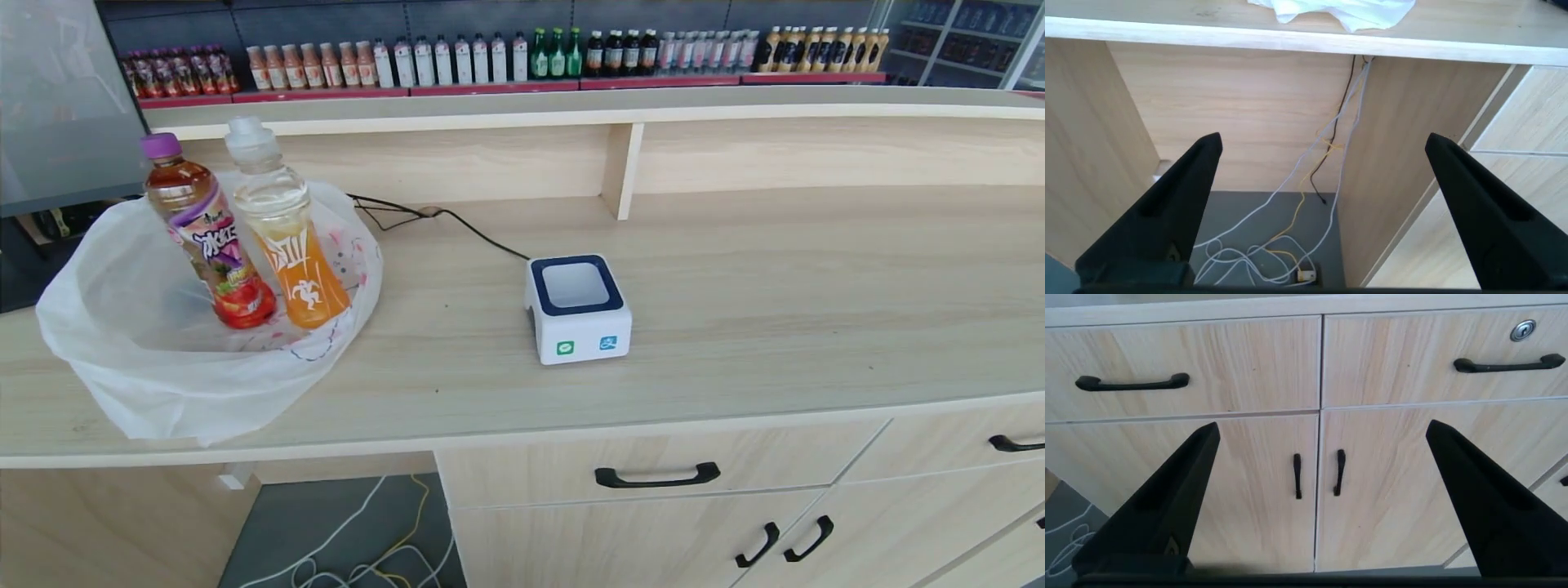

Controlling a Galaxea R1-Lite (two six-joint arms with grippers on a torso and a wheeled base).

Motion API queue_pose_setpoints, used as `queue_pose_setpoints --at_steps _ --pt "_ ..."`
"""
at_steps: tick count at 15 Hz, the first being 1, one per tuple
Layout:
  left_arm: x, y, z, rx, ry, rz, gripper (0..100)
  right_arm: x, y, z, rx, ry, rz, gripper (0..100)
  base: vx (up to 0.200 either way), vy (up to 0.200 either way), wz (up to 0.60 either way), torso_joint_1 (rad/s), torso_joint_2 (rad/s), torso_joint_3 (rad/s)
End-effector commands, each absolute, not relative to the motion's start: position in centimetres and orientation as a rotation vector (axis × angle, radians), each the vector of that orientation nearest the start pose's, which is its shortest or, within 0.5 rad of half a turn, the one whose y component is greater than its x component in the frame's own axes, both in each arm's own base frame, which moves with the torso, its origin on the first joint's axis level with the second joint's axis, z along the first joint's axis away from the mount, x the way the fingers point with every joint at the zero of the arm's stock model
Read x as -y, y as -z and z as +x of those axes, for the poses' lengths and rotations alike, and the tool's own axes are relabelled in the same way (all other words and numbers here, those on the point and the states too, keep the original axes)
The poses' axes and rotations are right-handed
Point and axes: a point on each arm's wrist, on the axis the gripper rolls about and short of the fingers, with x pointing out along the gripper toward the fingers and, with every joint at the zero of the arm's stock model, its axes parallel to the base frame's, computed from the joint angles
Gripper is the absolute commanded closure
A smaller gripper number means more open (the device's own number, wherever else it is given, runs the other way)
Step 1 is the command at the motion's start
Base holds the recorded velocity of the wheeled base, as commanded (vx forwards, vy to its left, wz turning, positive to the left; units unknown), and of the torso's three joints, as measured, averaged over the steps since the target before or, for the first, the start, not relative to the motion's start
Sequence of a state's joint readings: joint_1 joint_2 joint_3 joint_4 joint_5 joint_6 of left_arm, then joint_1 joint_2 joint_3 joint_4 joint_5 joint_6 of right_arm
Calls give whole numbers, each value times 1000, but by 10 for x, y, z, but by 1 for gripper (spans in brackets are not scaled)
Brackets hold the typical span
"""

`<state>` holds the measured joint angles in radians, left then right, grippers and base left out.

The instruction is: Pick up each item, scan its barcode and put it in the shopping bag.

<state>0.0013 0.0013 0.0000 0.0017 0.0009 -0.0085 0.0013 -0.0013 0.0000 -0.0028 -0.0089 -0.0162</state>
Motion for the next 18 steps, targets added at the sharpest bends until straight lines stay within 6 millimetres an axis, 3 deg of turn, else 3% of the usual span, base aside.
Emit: queue_pose_setpoints --at_steps 1,18 --pt "0 -75 -23 -3 -3 -9 0 0 -76 -23 3 6 -18 0 0 0 0 0 0 0" --pt "0 -75 -23 -3 -3 -8 0 0 -76 -23 1 8 -21 0 0 0 0 0 0 0"
